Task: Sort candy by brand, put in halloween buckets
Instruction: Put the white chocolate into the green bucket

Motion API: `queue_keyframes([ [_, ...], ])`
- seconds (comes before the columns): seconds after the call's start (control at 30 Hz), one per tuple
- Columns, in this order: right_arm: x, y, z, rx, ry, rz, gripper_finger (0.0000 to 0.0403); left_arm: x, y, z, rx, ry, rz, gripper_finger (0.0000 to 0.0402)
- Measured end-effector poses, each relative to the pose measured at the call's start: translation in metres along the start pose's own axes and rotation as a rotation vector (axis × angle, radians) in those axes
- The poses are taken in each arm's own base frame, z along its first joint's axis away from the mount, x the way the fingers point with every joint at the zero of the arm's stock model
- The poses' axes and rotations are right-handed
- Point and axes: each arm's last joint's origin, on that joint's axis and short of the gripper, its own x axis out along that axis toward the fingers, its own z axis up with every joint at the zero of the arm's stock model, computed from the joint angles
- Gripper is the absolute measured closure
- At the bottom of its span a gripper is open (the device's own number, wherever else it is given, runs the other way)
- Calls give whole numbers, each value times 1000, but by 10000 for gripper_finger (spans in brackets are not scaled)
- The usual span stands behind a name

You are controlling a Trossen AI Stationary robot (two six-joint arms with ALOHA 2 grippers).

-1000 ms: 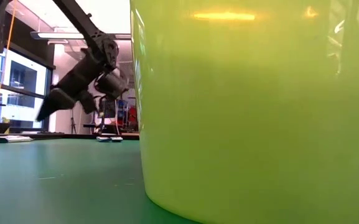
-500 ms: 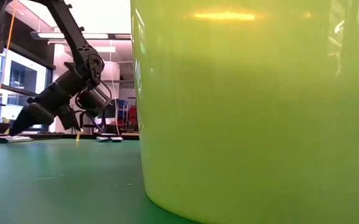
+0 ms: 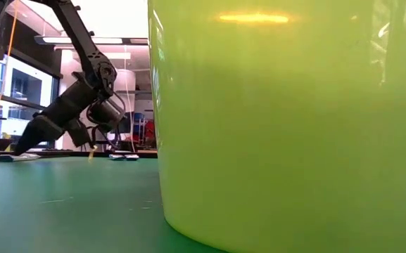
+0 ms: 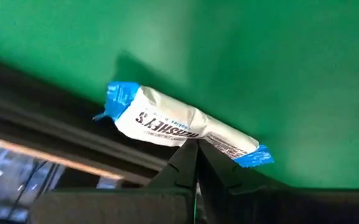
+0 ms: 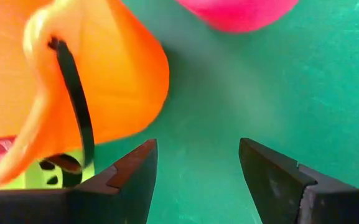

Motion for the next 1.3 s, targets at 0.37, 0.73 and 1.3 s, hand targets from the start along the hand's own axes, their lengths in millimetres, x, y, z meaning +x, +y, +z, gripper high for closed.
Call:
queue_keyframes([
  [0.37, 0, -3, 13, 43, -44, 34, 183, -48, -32, 23, 71, -254, -33, 401],
  [0.73, 0, -3, 14, 80, -48, 37, 183, -66, -80, 23, 159, -357, -87, 401],
  [1.3, 0, -3, 14, 65, -49, 37, 183, -97, -79, -38, -317, -762, -234, 397],
])
